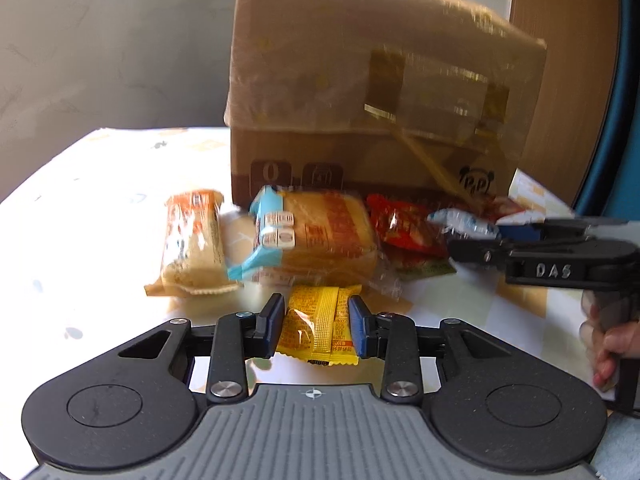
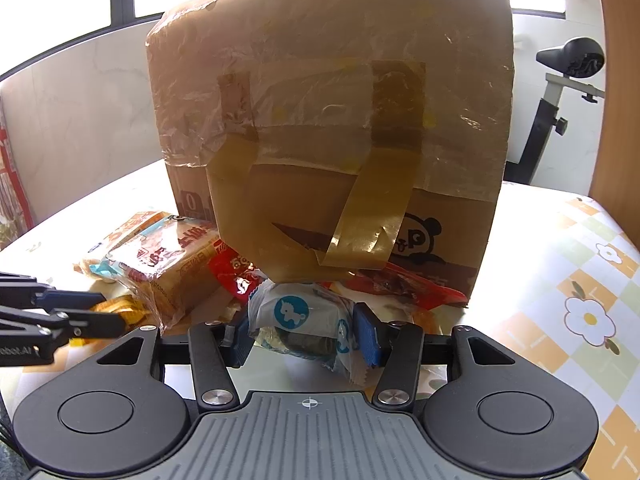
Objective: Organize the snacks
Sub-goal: 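Grasp the small yellow packet with the left tool while the right tool grasps the white-blue packet, then lift the yellow and white-blue packets and carry both over the lined box, then open both tools to drop the yellow and white-blue packets into the box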
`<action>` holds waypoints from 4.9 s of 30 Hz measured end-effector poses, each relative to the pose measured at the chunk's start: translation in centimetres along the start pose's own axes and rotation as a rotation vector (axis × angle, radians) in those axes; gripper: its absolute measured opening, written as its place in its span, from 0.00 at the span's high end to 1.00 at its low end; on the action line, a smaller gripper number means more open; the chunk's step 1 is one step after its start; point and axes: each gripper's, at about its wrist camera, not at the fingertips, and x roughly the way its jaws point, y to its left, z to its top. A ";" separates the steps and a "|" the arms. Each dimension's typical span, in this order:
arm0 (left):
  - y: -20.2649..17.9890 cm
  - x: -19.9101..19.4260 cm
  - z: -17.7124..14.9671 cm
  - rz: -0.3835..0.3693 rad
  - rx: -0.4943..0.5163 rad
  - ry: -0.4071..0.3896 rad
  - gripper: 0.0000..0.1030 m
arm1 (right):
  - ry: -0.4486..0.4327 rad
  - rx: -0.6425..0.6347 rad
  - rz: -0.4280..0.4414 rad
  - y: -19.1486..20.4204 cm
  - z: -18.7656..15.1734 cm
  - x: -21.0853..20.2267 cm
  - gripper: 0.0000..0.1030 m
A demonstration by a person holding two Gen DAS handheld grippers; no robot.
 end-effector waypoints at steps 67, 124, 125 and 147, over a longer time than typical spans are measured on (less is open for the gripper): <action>-0.2 1.0 -0.5 0.043 0.046 0.062 0.68 | -0.002 -0.035 0.016 0.2 0.0 -0.5 0.56; -3.3 4.0 25.0 -0.012 0.091 -0.218 0.39 | -0.140 -0.008 -0.088 -6.8 21.3 -0.7 0.57; -3.1 3.8 24.9 -0.013 0.081 -0.227 0.32 | -0.150 -0.007 -0.085 -6.9 21.3 -1.0 0.48; -1.1 -3.1 21.8 -0.051 0.088 -0.329 0.00 | -0.275 0.060 -0.184 -6.3 18.4 -7.9 0.00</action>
